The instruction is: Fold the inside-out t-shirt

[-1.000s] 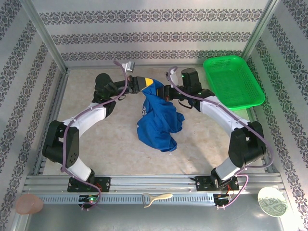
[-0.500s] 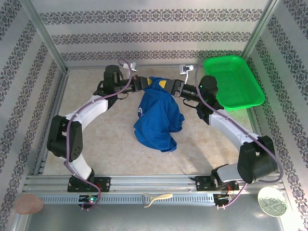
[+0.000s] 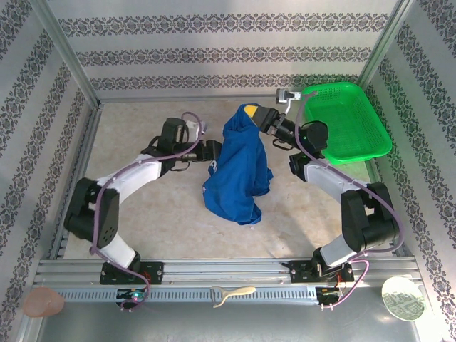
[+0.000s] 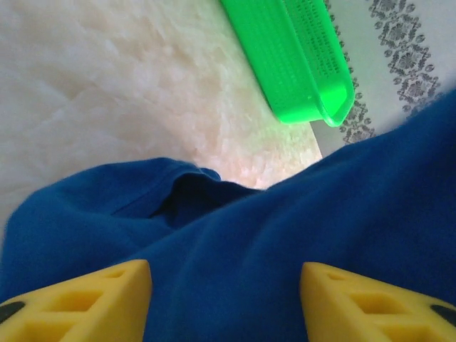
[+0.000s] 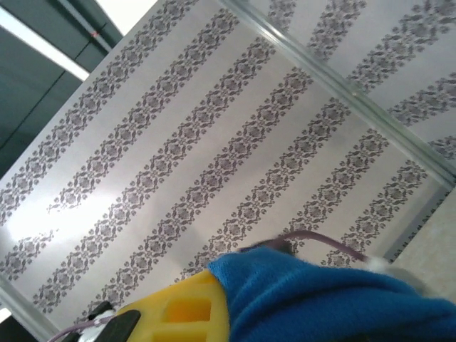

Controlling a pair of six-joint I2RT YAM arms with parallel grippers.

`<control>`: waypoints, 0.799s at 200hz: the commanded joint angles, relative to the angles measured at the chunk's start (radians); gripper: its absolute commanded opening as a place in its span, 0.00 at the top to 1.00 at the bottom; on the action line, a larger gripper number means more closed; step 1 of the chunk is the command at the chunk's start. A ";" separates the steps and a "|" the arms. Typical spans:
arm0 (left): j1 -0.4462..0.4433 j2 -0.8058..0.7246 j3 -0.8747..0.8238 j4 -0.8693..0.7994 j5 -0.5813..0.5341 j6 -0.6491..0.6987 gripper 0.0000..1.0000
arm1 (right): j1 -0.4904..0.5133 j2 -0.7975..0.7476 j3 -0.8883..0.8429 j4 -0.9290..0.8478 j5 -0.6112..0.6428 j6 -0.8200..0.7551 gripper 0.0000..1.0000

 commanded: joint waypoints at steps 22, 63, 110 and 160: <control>0.015 -0.222 0.041 0.046 -0.048 -0.024 0.35 | -0.013 -0.027 -0.088 0.026 0.002 -0.063 1.00; -0.052 -0.137 0.158 0.046 0.031 -0.003 0.35 | -0.003 -0.010 -0.102 0.028 0.004 -0.063 1.00; -0.096 -0.009 0.241 0.059 0.054 0.003 0.43 | 0.009 -0.018 -0.107 0.019 0.004 -0.063 1.00; -0.114 0.071 0.325 0.040 0.084 0.006 0.50 | 0.022 -0.021 -0.111 0.010 0.012 -0.066 1.00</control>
